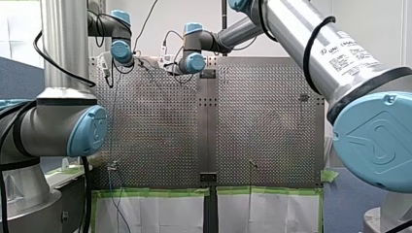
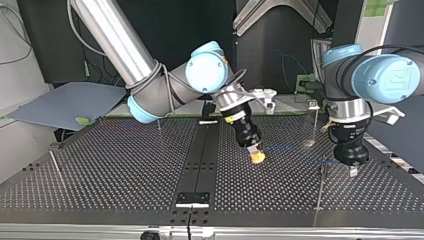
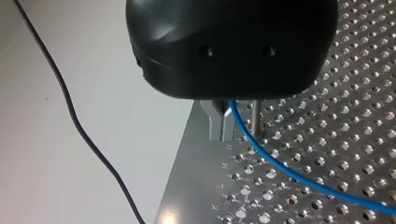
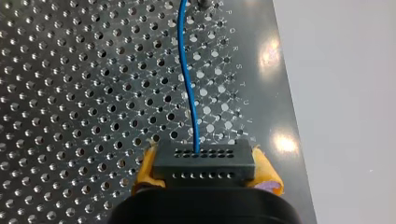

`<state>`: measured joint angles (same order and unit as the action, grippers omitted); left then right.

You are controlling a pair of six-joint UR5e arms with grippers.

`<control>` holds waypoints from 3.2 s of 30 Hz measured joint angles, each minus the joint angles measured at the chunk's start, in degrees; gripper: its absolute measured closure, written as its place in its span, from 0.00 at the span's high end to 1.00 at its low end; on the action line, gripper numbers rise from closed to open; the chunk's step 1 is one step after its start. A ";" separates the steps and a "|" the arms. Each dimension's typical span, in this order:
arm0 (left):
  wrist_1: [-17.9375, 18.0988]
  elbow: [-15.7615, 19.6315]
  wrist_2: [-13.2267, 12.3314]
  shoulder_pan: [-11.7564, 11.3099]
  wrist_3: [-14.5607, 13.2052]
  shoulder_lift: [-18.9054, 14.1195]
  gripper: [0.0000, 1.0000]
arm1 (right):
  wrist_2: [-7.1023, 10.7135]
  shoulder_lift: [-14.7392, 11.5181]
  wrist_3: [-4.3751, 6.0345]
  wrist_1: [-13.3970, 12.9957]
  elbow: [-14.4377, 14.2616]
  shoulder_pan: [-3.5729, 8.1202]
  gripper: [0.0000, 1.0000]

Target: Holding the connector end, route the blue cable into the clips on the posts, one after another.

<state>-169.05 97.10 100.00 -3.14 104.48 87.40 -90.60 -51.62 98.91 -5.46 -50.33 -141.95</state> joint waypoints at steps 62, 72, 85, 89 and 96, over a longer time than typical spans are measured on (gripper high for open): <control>-3.44 0.01 -0.29 -0.38 0.14 1.05 0.00 | -0.20 -0.09 -1.16 2.69 -0.09 0.84 0.00; -0.20 0.01 -2.76 -2.99 1.13 1.24 0.00 | -0.05 -0.04 -1.49 2.25 -0.08 1.36 0.00; 2.40 -0.01 -8.47 -4.50 4.04 2.81 0.00 | 2.13 0.09 -1.67 1.17 1.46 1.63 0.00; 3.12 -0.94 -10.01 -4.71 5.38 3.00 0.00 | 2.47 0.56 -1.66 1.20 2.36 1.63 0.00; 2.35 -2.94 -10.59 -4.89 5.79 4.84 0.00 | 2.59 2.17 -1.61 1.28 3.56 1.81 0.00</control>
<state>-166.70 94.16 89.41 -8.03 110.27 92.24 -88.00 -49.45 97.29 -4.19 -46.77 -140.14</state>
